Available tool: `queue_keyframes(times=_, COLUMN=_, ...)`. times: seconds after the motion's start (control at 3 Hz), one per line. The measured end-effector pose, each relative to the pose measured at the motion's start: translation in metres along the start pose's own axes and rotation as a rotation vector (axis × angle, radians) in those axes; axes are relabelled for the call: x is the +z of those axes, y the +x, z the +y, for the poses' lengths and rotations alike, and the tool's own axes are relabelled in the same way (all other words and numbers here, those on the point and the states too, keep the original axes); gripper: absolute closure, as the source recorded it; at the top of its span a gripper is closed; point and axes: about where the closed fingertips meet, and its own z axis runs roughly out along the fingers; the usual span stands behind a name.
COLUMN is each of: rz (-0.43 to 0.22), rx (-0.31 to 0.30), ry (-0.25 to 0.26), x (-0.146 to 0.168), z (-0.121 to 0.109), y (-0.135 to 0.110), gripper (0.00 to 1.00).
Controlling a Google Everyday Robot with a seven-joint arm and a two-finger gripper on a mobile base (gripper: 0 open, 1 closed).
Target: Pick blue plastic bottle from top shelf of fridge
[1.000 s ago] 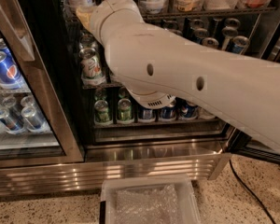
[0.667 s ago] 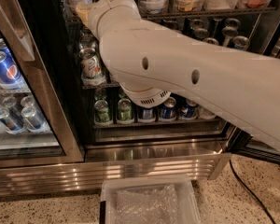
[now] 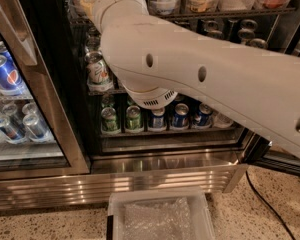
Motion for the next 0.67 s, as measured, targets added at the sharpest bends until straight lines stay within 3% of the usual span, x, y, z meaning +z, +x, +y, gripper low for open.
queue_keyframes(times=0.67, rz=-0.023, rx=0.003, ry=0.065, x=-0.0026, z=-0.0077, y=-0.0082, gripper=0.42)
